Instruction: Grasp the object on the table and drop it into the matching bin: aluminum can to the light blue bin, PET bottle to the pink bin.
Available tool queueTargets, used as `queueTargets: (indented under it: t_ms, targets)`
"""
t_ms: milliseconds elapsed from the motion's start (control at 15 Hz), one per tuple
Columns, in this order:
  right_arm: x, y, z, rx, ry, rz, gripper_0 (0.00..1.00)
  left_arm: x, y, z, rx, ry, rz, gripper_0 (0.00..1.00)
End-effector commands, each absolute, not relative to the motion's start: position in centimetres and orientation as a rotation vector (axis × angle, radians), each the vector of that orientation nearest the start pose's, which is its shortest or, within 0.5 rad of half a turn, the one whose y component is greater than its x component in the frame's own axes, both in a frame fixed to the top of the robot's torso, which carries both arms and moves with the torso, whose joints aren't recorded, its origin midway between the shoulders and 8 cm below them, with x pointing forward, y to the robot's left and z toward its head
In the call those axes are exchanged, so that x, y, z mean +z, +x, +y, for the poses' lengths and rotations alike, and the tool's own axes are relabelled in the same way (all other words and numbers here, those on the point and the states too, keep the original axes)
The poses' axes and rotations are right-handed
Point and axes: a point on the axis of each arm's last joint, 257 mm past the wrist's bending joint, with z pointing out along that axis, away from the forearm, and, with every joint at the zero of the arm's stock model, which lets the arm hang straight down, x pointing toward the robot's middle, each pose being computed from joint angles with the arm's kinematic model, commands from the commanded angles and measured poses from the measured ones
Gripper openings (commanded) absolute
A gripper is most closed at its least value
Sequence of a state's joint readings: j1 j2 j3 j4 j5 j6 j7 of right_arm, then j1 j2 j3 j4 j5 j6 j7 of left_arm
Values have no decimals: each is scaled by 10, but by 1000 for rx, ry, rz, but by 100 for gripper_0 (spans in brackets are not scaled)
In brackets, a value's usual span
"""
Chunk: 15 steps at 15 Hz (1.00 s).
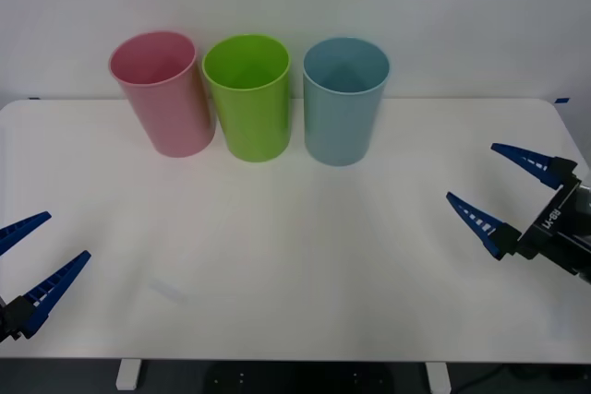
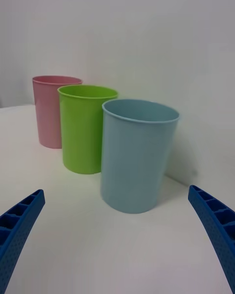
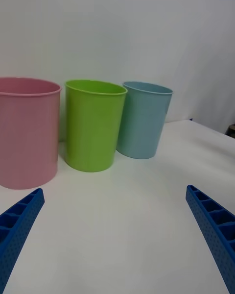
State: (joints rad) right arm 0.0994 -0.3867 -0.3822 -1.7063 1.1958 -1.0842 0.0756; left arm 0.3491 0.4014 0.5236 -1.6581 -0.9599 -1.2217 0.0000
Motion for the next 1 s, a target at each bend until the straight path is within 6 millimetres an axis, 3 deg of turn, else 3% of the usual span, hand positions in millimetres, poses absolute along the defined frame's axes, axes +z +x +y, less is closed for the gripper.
queueTargets:
  t_ms: [67, 467, 1000]
  targets:
    - [-151, 406, -264, 405, -709, 1370, 100, -169, 342, 330, -567, 465, 1441, 100]
    - [-165, 370, -284, 401, -658, 1422, 100, -169, 342, 330, -567, 465, 1441, 100]
    - [-171, 362, -285, 417, -644, 1438, 100, -169, 342, 330, -567, 465, 1441, 100]
